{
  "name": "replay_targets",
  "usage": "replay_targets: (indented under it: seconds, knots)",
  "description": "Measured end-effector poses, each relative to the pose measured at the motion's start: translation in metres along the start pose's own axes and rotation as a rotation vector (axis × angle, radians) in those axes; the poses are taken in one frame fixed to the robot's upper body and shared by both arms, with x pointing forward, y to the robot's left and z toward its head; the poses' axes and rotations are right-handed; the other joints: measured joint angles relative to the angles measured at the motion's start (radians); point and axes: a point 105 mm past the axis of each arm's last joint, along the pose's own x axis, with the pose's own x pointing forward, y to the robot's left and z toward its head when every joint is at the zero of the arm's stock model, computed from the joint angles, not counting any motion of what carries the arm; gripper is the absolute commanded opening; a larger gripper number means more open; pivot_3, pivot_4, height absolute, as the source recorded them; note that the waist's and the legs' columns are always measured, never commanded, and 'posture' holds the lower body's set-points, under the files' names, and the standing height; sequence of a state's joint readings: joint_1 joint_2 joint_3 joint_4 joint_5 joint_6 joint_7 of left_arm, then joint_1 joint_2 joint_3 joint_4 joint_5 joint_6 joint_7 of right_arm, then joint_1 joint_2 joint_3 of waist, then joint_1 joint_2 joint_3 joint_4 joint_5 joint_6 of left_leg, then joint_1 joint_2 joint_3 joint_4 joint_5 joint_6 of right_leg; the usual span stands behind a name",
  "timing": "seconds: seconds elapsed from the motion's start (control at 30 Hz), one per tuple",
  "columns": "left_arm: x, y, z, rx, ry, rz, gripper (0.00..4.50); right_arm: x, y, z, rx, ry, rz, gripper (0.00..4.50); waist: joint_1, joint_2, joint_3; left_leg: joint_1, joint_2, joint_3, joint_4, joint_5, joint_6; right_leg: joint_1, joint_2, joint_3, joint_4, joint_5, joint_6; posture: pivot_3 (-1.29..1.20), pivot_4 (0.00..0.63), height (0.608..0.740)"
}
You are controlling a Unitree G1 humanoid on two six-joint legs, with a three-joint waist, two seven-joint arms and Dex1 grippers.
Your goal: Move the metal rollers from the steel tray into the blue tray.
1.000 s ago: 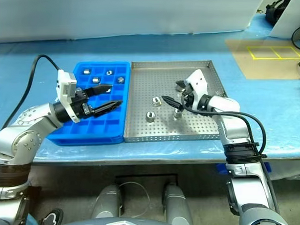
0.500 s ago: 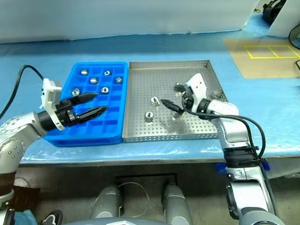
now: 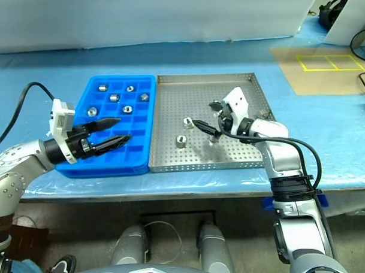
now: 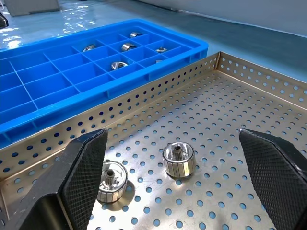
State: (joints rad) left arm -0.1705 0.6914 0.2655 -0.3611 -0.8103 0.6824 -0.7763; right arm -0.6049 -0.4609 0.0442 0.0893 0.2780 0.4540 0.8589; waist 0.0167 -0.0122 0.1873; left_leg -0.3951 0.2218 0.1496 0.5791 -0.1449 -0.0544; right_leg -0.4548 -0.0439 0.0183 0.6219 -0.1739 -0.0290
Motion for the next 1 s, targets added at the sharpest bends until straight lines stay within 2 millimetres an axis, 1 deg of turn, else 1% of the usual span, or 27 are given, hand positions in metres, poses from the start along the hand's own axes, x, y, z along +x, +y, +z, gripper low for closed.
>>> replay_targets:
  seconds: [0.2,0.27,0.33,0.43,0.47,0.5,0.6,0.63,0.73,0.77,0.87,0.93,1.0]
  knots:
    - [0.005,0.015,0.013,0.038,-0.034,0.066,4.47,0.000,0.000,0.002,-0.005,-0.003,0.002,4.50,0.000,0.000,0.000,0.000,0.000,0.000,0.000,0.000,0.000,0.000,0.000,0.000,0.000,0.000,0.000,-0.18,0.150,0.740]
    - [0.008,0.021,0.020,0.050,-0.047,0.075,4.47,0.000,-0.001,0.003,-0.008,-0.005,-0.002,4.50,0.000,0.000,0.000,0.000,0.000,0.000,0.000,0.000,0.000,0.000,0.000,0.000,0.000,0.000,0.000,-0.19,0.150,0.740]
    - [0.016,0.028,0.029,0.070,-0.061,0.075,4.47,0.000,-0.002,0.004,-0.009,-0.005,-0.004,4.50,0.001,0.000,0.000,0.000,0.000,0.000,0.000,0.000,0.000,0.000,0.000,0.000,0.000,0.000,0.000,-0.21,0.150,0.740]
    - [0.033,0.041,0.038,0.077,-0.070,0.070,4.47,0.000,-0.002,0.004,-0.011,-0.007,-0.013,4.50,0.002,0.000,0.000,0.000,-0.001,0.000,0.001,0.000,0.000,0.001,0.000,0.000,0.000,0.000,0.000,-0.24,0.150,0.740]
    - [0.042,0.049,0.039,0.086,-0.060,0.079,4.47,0.000,-0.003,0.005,-0.012,-0.009,-0.018,4.50,0.003,0.000,0.000,0.000,-0.001,0.000,0.001,0.000,0.000,0.001,0.000,0.000,0.000,0.000,0.000,-0.25,0.150,0.740]
    - [0.049,0.055,0.040,0.096,-0.054,0.088,4.47,0.000,-0.002,0.005,-0.015,-0.012,-0.022,4.50,0.001,0.000,0.000,0.000,-0.001,0.000,0.001,0.000,0.000,0.001,0.000,0.001,0.000,0.000,0.000,-0.26,0.150,0.740]
    - [0.079,0.072,0.043,0.088,-0.059,0.100,4.47,-0.002,-0.004,0.006,-0.018,-0.018,-0.046,4.50,-0.001,0.000,0.000,-0.001,-0.001,0.000,0.001,0.000,-0.001,0.001,0.000,0.002,-0.001,0.000,0.000,-0.29,0.150,0.740]
    - [0.091,0.077,0.042,0.085,-0.051,0.103,4.47,-0.004,-0.005,0.005,-0.018,-0.018,-0.059,4.50,-0.001,-0.001,0.000,0.000,-0.002,0.000,0.001,0.001,-0.001,0.002,0.000,0.002,-0.001,0.001,0.000,-0.31,0.150,0.740]
    - [0.118,0.088,0.037,0.080,-0.014,0.117,4.47,-0.009,-0.004,0.002,-0.017,-0.018,-0.086,4.50,-0.002,-0.001,-0.001,-0.001,-0.002,0.000,0.000,0.001,-0.001,0.002,0.000,0.003,-0.003,0.004,-0.006,-0.34,0.150,0.740]
    - [0.130,0.089,0.034,0.065,0.002,0.115,4.47,-0.011,-0.004,0.001,-0.015,-0.016,-0.096,4.50,-0.002,-0.001,-0.001,-0.002,-0.002,0.000,0.000,0.001,-0.001,0.002,0.000,0.003,-0.004,0.005,-0.007,-0.35,0.150,0.740]
    - [0.157,0.084,0.023,0.053,0.067,0.099,4.47,-0.013,-0.002,0.001,-0.018,-0.018,-0.115,4.50,-0.007,-0.001,-0.001,-0.003,-0.004,0.000,-0.001,0.000,0.001,0.002,0.000,0.005,-0.009,0.005,-0.006,-0.37,0.150,0.740]
    - [0.166,0.084,0.013,0.065,0.119,0.107,4.47,-0.014,-0.002,0.002,-0.021,-0.022,-0.130,4.50,-0.015,-0.001,-0.001,-0.003,-0.004,0.000,-0.002,-0.001,0.002,0.002,0.001,0.005,-0.012,0.006,-0.006,-0.39,0.150,0.740]
    - [0.168,0.084,-0.001,0.059,0.162,0.115,4.47,-0.016,-0.003,0.002,-0.017,-0.021,-0.148,4.50,-0.024,-0.001,-0.001,-0.003,-0.004,0.000,-0.002,-0.001,0.003,0.003,0.001,0.005,-0.014,0.006,-0.005,-0.41,0.150,0.740]
